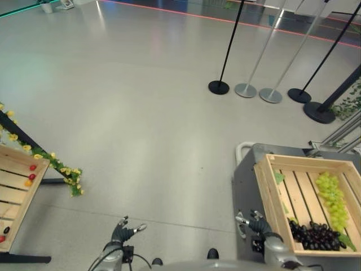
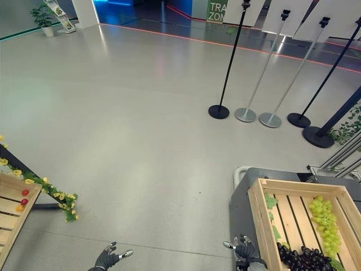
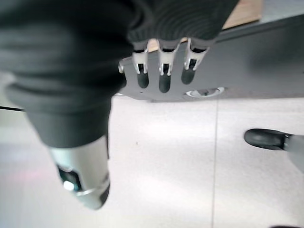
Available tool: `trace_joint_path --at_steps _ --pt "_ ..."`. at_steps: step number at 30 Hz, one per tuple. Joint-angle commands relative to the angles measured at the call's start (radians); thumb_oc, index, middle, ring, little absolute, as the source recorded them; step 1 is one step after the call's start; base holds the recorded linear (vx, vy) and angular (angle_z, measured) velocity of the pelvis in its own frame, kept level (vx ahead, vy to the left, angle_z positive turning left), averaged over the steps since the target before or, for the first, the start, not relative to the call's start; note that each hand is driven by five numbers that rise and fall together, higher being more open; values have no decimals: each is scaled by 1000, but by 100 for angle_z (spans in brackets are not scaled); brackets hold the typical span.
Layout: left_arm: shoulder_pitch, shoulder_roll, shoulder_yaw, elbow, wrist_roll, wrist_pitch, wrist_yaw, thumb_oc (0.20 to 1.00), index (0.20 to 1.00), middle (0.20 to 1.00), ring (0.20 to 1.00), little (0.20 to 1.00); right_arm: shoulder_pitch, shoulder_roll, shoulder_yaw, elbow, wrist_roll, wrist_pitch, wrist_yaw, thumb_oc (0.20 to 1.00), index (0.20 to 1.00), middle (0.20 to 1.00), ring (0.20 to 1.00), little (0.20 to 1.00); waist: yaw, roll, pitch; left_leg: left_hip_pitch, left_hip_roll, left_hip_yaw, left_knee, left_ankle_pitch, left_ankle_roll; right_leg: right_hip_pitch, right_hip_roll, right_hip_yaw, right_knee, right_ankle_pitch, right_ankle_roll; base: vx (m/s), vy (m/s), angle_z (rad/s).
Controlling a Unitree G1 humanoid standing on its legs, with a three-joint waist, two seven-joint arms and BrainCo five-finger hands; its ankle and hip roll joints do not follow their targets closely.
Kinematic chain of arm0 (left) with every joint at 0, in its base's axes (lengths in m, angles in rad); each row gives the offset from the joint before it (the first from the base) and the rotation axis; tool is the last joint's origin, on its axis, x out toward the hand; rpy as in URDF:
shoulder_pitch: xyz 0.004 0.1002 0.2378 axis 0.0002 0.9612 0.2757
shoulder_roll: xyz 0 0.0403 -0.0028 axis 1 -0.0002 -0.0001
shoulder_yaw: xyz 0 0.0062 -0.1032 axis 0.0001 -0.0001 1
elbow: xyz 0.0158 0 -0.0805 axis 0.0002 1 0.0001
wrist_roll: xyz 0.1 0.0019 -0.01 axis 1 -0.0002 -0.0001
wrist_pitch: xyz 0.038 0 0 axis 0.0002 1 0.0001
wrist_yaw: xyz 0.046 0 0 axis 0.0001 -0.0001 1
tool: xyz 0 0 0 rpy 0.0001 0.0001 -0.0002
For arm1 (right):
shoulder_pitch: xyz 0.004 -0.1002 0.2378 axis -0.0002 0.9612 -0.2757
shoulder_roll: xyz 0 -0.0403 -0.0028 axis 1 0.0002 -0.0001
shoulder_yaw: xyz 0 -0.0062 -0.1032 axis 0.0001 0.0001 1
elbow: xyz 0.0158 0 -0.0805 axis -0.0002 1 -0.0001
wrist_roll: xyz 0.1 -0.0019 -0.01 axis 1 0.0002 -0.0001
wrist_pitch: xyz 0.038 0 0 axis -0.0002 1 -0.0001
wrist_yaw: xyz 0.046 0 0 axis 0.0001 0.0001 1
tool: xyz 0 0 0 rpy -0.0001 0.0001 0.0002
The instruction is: Pick up the fruits from the basket on one side to the basket on the other side
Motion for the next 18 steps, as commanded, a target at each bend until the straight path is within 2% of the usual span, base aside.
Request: trace_joint_path --at_steps 1,9,14,18 --pt "-36 -8 26 24 -5 -39 18 1000 1000 1000 1000 1000 -38 -7 45 18 -19 -19 8 1000 1000 1000 1000 1000 18 -24 -13 -69 -60 -24 85 -67 53 23 -89 -23 88 -50 100 5 -58 0" --pt "-13 -22 15 22 -24 -24 -20 1000 1000 1000 1000 1000 -13 -36 90 -76 -83 -22 15 1000 1000 1000 1000 1000 5 -23 -31 -52 -47 -43 52 -42 32 60 -68 -48 45 -58 84 6 -56 3" --pt "-16 -36 -10 85 24 -12 -16 1000 1000 1000 1000 1000 -25 -20 71 -78 -20 -27 18 1000 1000 1000 1000 1000 -1 -18 -43 -32 -43 -38 27 -34 26 80 -63 -53 19 -54 84 0 0 0" --pt "-12 -46 -12 116 47 2 -17 1000 1000 1000 1000 1000 -17 -5 87 -68 -28 -25 22 1000 1000 1000 1000 1000 -1 -12 -52 -22 -41 -37 20 -33 25 91 -61 -52 5 -54 81 0 0 0"
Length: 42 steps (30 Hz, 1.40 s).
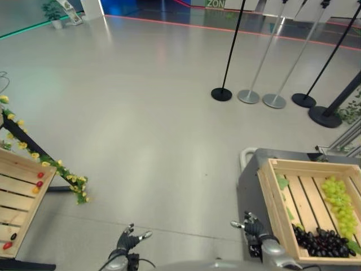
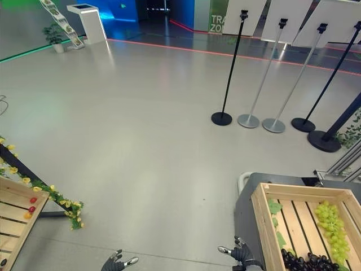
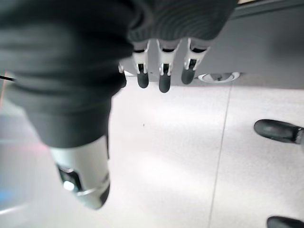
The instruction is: Pick up the fruits from the basket on one side to the basket on the other side
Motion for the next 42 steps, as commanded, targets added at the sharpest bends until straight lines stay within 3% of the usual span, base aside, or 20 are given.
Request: trace_joint_path --at_steps 1,8,9,10,12,18,22,25,27,28,29,31,34,37,39,40,42 --pt "-59 -6 -11 52 53 -6 2 1000 1000 1000 1000 1000 -46 -1 32 9 12 -25 11 1000 1000 1000 1000 1000 0 -45 14 -50 -47 -29 37 -35 27 33 -74 -38 77 -83 87 0 0 0" --pt "-57 -13 -9 42 36 -6 8 1000 1000 1000 1000 1000 -56 -31 34 -89 -2 -33 0 1000 1000 1000 1000 1000 -2 -37 12 -40 -44 -25 32 -36 25 44 -71 -39 69 -83 89 0 0 0" --pt "-52 1 -3 -59 -1 -31 18 1000 1000 1000 1000 1000 -54 -71 28 -252 -16 -47 -13 1000 1000 1000 1000 1000 -4 -39 14 -40 -43 -24 33 -36 24 43 -70 -38 71 -83 91 0 0 0" --pt "-51 1 -3 -60 -1 -30 18 1000 1000 1000 1000 1000 -53 -71 28 -254 -16 -46 -13 1000 1000 1000 1000 1000 -4 -39 14 -39 -42 -24 33 -36 24 43 -70 -38 71 -83 91 0 0 0" --pt "-29 31 6 -229 -51 -58 24 1000 1000 1000 1000 1000 -41 -131 -6 -408 -27 -64 -31 1000 1000 1000 1000 1000 -7 -42 19 -42 -42 -23 35 -35 24 39 -70 -38 75 -81 93 0 0 0" --pt "4 174 20 -657 -24 -75 17 1000 1000 1000 1000 1000 -40 -246 -159 -554 -75 -92 -105 1000 1000 1000 1000 1000 -9 -63 37 -59 -43 -20 39 -39 35 -2 -78 -20 119 -72 109 -29 38 1" --pt "10 261 60 -839 23 -70 10 1000 1000 1000 1000 1000 -37 -279 -224 -620 -104 -90 -124 1000 1000 1000 1000 1000 -16 -80 72 -68 -38 -9 49 -49 55 -108 -82 33 286 -61 137 -64 71 -20" --pt "-4 291 68 -902 48 -68 4 1000 1000 1000 1000 1000 -63 -291 -244 -644 -106 -89 -134 1000 1000 1000 1000 1000 -25 -81 112 -50 -31 19 45 -56 68 -204 -96 65 440 29 178 -29 77 -46" --pt "-12 302 72 -940 52 -67 1 1000 1000 1000 1000 1000 -87 -298 -252 -642 -100 -85 -142 1000 1000 1000 1000 1000 -30 -71 135 -27 -18 38 36 -62 68 -264 -93 50 478 22 173 21 49 -47" --pt "-13 306 78 -957 56 -68 3 1000 1000 1000 1000 1000 -93 -298 -254 -644 -95 -85 -146 1000 1000 1000 1000 1000 -32 -74 137 -16 -22 52 28 -69 66 -274 -103 19 431 16 169 134 -61 -56" --pt "-11 320 83 -1009 66 -70 2 1000 1000 1000 1000 1000 -107 -305 -259 -627 -85 -87 -152 1000 1000 1000 1000 1000 -33 -80 137 -2 -31 74 16 -77 59 -271 -110 -36 295 7 148 137 -61 -64" --pt "-21 331 87 -1034 82 -68 9 1000 1000 1000 1000 1000 -119 -314 -259 -604 -90 -85 -169 1000 1000 1000 1000 1000 -45 -77 143 2 -25 75 17 -80 49 -286 -95 -38 215 39 139 167 -156 -65" --pt "-30 348 89 -1091 103 -66 0 1000 1000 1000 1000 1000 -93 -330 -280 -603 -118 -75 -187 1000 1000 1000 1000 1000 -54 -74 131 -4 -24 70 29 -89 39 -241 -75 -21 163 26 129 148 -132 -5" --pt "-42 338 79 -1114 108 -66 0 1000 1000 1000 1000 1000 -85 -370 -304 -578 -169 -57 -212 1000 1000 1000 1000 1000 -68 -45 110 -15 -8 67 66 -106 24 -221 -49 -31 171 1 105 238 -187 23" --pt "-42 346 78 -1152 101 -63 -18 1000 1000 1000 1000 1000 -68 -401 -313 -585 -209 -46 -218 1000 1000 1000 1000 1000 -85 -27 109 -33 15 63 136 -129 9 -217 -36 -34 193 -31 85 231 -225 2" --pt "-48 372 79 -1183 126 -59 -30 1000 1000 1000 1000 1000 -46 -419 -325 -568 -222 -45 -221 1000 1000 1000 1000 1000 -93 -12 113 -59 41 59 260 -139 -20 -190 -20 -36 201 -70 58 153 -175 0" --pt "-56 379 75 -1191 139 -58 -28 1000 1000 1000 1000 1000 -38 -425 -329 -569 -228 -41 -224 1000 1000 1000 1000 1000 -95 -11 115 -98 48 53 333 -106 -40 -177 -18 -41 196 -74 43 149 -196 4"
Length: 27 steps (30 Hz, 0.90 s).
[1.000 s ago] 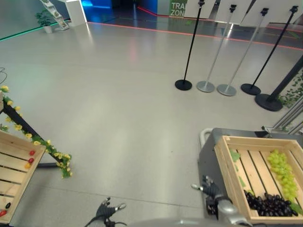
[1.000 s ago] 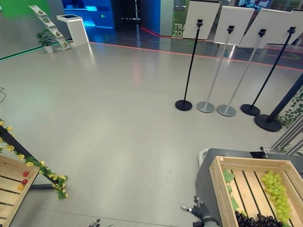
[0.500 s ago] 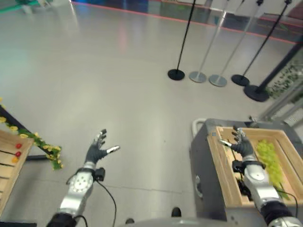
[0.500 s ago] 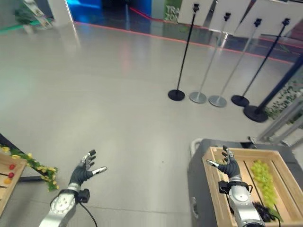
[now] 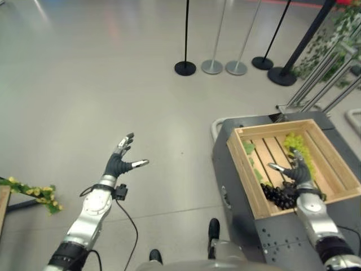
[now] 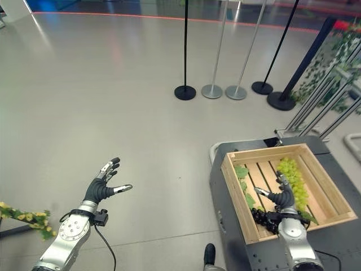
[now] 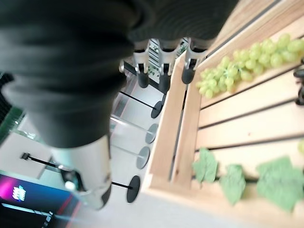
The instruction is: Pick up the fruits from the basket on one side to the basket on the other side
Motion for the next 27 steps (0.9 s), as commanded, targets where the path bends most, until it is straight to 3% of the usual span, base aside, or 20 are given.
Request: trace_joint_path --at_steps 1,2,3,4,7,8,9,10,12,14,17,21,27 --pt "-62 40 13 -61 75 -35 1 1000 1000 1000 1000 1000 -31 -46 -46 -11 -35 -21 -35 1000 1000 1000 1000 1000 -10 -32 -23 -73 -29 -44 285 -44 -8 -8 -13 12 131 -131 70 194 -298 2" --pt "-87 52 5 -82 78 -35 0 1000 1000 1000 1000 1000 -27 -67 -53 -5 -60 -6 -38 1000 1000 1000 1000 1000 0 -31 3 -135 -19 -78 420 33 -43 20 -6 2 123 -145 43 137 -235 5" --pt "-89 52 4 -82 78 -35 0 1000 1000 1000 1000 1000 -26 -68 -55 -6 -60 -5 -38 1000 1000 1000 1000 1000 -2 -29 5 -139 -17 -81 427 33 -44 20 -5 0 123 -145 42 156 -241 4" --pt "-102 56 -9 -95 61 -40 -3 1000 1000 1000 1000 1000 -37 -103 -39 6 -99 13 -33 1000 1000 1000 1000 1000 12 -32 27 -181 -65 -143 508 50 -52 31 -2 21 119 -156 30 115 -120 -9" --pt "-104 62 -8 -131 50 -43 -5 1000 1000 1000 1000 1000 -69 -135 -13 48 -130 27 -34 1000 1000 1000 1000 1000 18 -23 40 -227 -83 -184 449 34 -32 30 6 40 121 -168 33 128 -30 -26" --pt "-88 63 12 -171 26 -55 1 1000 1000 1000 1000 1000 -90 -152 4 63 -146 37 -29 1000 1000 1000 1000 1000 23 -14 44 -241 -69 -214 311 6 -10 27 18 66 120 -182 47 178 44 -33" --pt "-85 62 15 -172 25 -55 0 1000 1000 1000 1000 1000 -94 -153 8 66 -146 36 -29 1000 1000 1000 1000 1000 25 -15 44 -232 -69 -209 299 8 -10 28 17 70 121 -183 47 163 91 -32" --pt "-80 63 17 -181 4 -67 5 1000 1000 1000 1000 1000 -119 -166 27 90 -148 38 -31 1000 1000 1000 1000 1000 32 -9 54 -233 -46 -214 196 13 -5 26 23 89 125 -189 53 44 96 -37" --pt "-104 65 7 -196 -27 -79 27 1000 1000 1000 1000 1000 -158 -189 61 109 -146 43 -36 1000 1000 1000 1000 1000 43 3 84 -297 -11 -214 55 122 -18 20 30 103 124 -192 61 24 120 -53" --pt "-102 68 19 -241 -70 -84 20 1000 1000 1000 1000 1000 -194 -194 98 134 -146 48 -28 1000 1000 1000 1000 1000 45 0 95 -294 -19 -232 61 100 -13 -19 34 133 146 -194 64 -16 87 -63" --pt "-110 72 16 -286 -109 -100 10 1000 1000 1000 1000 1000 -260 -217 153 204 -174 65 -16 1000 1000 1000 1000 1000 45 0 134 -296 -17 -200 11 108 -4 -112 31 164 169 -172 73 -130 158 -80" --pt "-148 104 4 -300 -120 -100 14 1000 1000 1000 1000 1000 -284 -256 221 201 -202 73 26 1000 1000 1000 1000 1000 41 -27 171 -336 -30 -158 -1 108 10 -197 10 201 165 -121 94 -85 137 -31" --pt "-250 146 -56 -285 -58 -90 40 1000 1000 1000 1000 1000 -326 -258 316 270 -218 75 58 1000 1000 1000 1000 1000 49 -53 233 -402 -46 -165 57 93 17 -243 -5 198 180 -111 100 -10 30 3"
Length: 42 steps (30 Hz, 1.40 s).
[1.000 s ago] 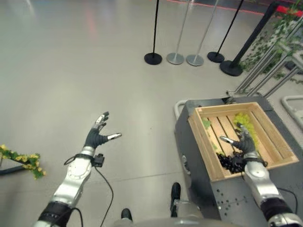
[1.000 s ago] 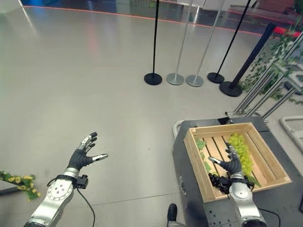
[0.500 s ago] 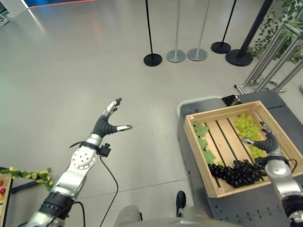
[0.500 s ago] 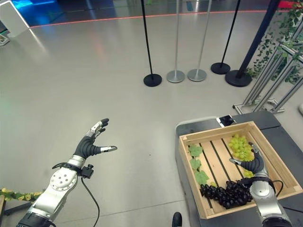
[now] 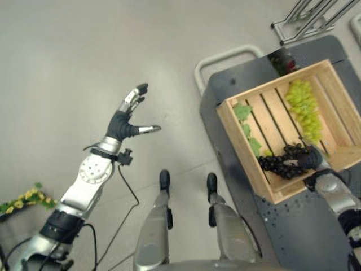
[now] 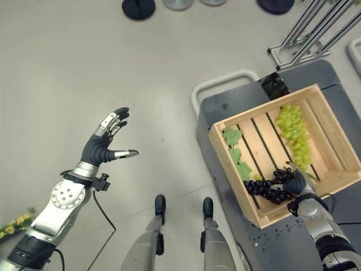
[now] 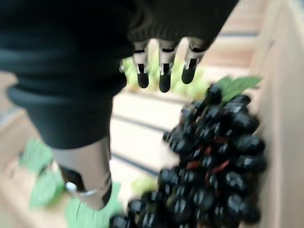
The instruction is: Pick up the fruits from the basket on one side to the basket on the other side
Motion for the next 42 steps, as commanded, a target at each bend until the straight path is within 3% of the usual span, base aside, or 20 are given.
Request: trace_joint_path --at_steps 1,4,10,19,24,27,30,37,42 --pt "-34 -30 -16 -65 38 -53 29 1000 1000 1000 1000 1000 -86 -35 8 78 21 0 -27 1000 1000 1000 1000 1000 7 -36 -25 -19 42 14 138 -78 -18 -27 -18 -3 57 3 48 0 0 0" --pt "-51 -57 -39 -61 49 -50 52 1000 1000 1000 1000 1000 -149 -9 24 86 38 4 -53 1000 1000 1000 1000 1000 9 -39 2 -32 41 15 159 -90 -16 -40 -14 0 59 10 49 -20 23 0" --pt "-58 -53 -36 -65 79 -48 75 1000 1000 1000 1000 1000 -260 -67 140 23 -74 13 -44 1000 1000 1000 1000 1000 11 -47 34 -47 46 24 168 -96 -16 -61 -10 7 59 17 52 -18 12 -6" --pt "-66 -66 -35 -62 110 -34 84 1000 1000 1000 1000 1000 -323 -156 299 45 -205 28 77 1000 1000 1000 1000 1000 13 -59 39 -79 46 16 172 -95 -17 -92 -11 -5 57 21 56 -1 -1 0" --pt "-80 -92 -39 -57 121 -24 100 1000 1000 1000 1000 1000 -295 -78 199 198 -159 64 -23 1000 1000 1000 1000 1000 14 -53 39 -84 42 2 179 -100 -14 -85 -16 -19 61 15 56 27 0 3" --pt "-80 -111 -38 -55 120 -22 119 1000 1000 1000 1000 1000 -295 -30 79 264 -48 67 -117 1000 1000 1000 1000 1000 15 -47 39 -84 39 -1 175 -103 -11 -81 -20 -26 56 17 56 9 13 3" --pt "-73 -115 -23 -55 128 -18 144 1000 1000 1000 1000 1000 -300 -5 7 233 8 67 -192 1000 1000 1000 1000 1000 12 -44 39 -85 35 3 174 -109 -7 -84 -21 -22 56 18 57 9 22 3" --pt "-74 -109 -31 -70 129 -22 150 1000 1000 1000 1000 1000 -320 -32 30 235 -72 92 -217 1000 1000 1000 1000 1000 13 -45 39 -95 33 5 188 -116 -4 -94 -22 -20 63 17 57 0 0 0" --pt "-68 -108 -30 -67 143 -23 152 1000 1000 1000 1000 1000 -261 -71 50 127 -106 86 -149 1000 1000 1000 1000 1000 3 -60 39 -104 34 8 192 -114 -5 -102 -21 -17 60 21 57 -2 -3 -2"
